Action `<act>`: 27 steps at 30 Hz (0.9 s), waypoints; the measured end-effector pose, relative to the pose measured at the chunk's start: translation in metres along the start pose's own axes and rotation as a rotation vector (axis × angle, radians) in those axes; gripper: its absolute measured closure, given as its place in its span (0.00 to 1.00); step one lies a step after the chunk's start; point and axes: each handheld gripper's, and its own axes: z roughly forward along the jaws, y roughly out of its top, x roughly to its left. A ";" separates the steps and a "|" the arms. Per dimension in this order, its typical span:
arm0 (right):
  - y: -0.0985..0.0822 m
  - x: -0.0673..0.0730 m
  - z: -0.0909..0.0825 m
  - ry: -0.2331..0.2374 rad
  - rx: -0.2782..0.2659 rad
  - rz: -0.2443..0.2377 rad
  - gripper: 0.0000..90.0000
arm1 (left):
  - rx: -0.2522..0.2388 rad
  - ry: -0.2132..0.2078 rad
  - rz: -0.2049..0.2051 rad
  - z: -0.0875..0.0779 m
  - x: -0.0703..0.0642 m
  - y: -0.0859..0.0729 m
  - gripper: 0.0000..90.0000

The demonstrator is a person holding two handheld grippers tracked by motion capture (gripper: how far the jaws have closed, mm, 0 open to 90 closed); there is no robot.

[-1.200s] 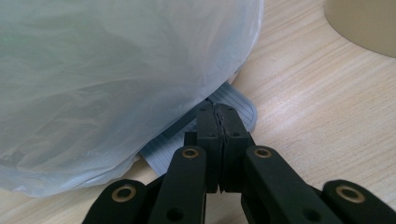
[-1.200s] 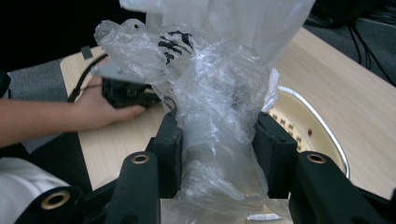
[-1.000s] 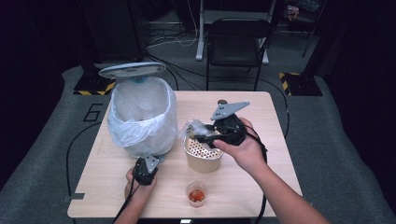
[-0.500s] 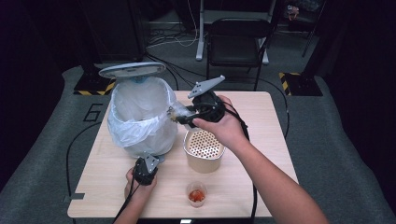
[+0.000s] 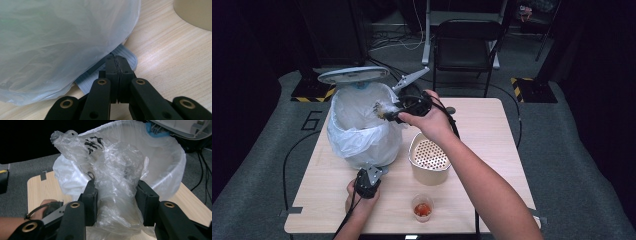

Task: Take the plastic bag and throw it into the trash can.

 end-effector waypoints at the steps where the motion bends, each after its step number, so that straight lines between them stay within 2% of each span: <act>1: 0.001 0.000 0.003 0.001 -0.001 0.009 0.65 | 0.000 0.001 0.001 0.000 0.000 0.000 0.99; 11: 0.014 -0.002 0.021 -0.022 0.017 0.013 0.64 | 0.000 0.001 -0.001 0.000 0.000 0.000 0.99; 16: 0.020 -0.003 0.029 -0.029 -0.005 0.010 0.64 | -0.002 0.000 -0.004 0.000 0.000 0.000 0.99; 19: 0.022 -0.003 0.033 -0.034 -0.016 0.028 0.64 | 0.004 0.000 0.005 0.000 0.000 0.000 0.99; 27: 0.025 0.000 0.045 -0.042 -0.029 0.017 0.64 | 0.006 0.000 0.006 0.000 0.000 0.000 0.99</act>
